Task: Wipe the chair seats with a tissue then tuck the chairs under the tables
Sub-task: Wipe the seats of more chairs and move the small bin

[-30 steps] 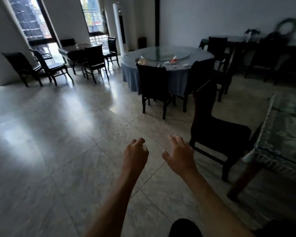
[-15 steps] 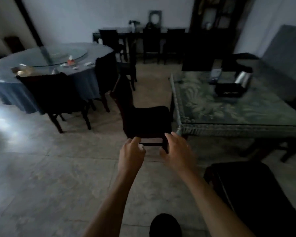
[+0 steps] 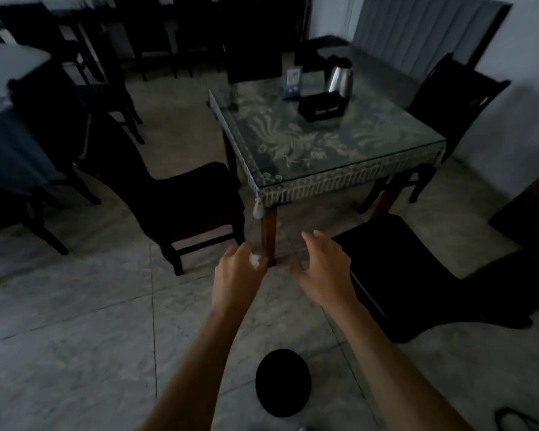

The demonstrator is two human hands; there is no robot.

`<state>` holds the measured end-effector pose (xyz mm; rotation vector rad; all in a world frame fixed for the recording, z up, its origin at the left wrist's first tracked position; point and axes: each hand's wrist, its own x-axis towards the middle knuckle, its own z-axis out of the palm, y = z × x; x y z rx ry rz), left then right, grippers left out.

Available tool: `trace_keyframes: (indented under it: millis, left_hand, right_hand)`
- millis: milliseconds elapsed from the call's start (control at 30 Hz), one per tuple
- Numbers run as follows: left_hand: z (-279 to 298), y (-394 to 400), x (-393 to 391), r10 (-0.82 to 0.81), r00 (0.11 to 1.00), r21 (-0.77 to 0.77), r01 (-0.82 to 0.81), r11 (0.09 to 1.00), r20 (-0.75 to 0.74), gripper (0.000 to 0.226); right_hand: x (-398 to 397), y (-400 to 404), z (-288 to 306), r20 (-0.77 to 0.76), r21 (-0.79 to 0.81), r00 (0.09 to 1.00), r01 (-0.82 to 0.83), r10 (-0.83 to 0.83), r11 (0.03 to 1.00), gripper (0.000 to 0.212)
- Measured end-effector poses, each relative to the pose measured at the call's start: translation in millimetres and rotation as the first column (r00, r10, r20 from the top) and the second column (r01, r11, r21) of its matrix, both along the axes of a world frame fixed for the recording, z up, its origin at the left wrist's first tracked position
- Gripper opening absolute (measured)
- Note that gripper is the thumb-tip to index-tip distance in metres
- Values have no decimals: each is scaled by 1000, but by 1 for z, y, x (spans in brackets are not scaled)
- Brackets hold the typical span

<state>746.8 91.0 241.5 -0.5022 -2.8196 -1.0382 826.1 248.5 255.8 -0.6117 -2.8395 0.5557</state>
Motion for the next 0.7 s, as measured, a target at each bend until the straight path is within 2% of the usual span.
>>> trace_keyframes:
  millis: [100, 200, 333, 567, 700]
  left_hand:
    - [-41, 5, -1, 7, 995, 3, -8, 1000, 99, 35]
    - [-91, 10, 3, 15, 983, -16, -13, 1000, 182, 41]
    - [-176, 12, 21, 84, 945, 11, -92, 996, 316, 42]
    - [-353, 15, 68, 198, 774, -47, -212, 976, 602, 37]
    - [-445, 11, 91, 259, 673, -74, -291, 954, 693, 30]
  right_hand:
    - [0, 6, -43, 49, -78, 998, 31, -27, 996, 66]
    - [4, 9, -97, 81, -244, 995, 70, -52, 967, 67]
    - [16, 2, -185, 132, -521, 972, 233, -192, 821, 63]
    - [53, -17, -360, 296, -683, 921, 389, -253, 619, 55]
    - [74, -27, -449, 403, -712, 883, 468, -242, 522, 50]
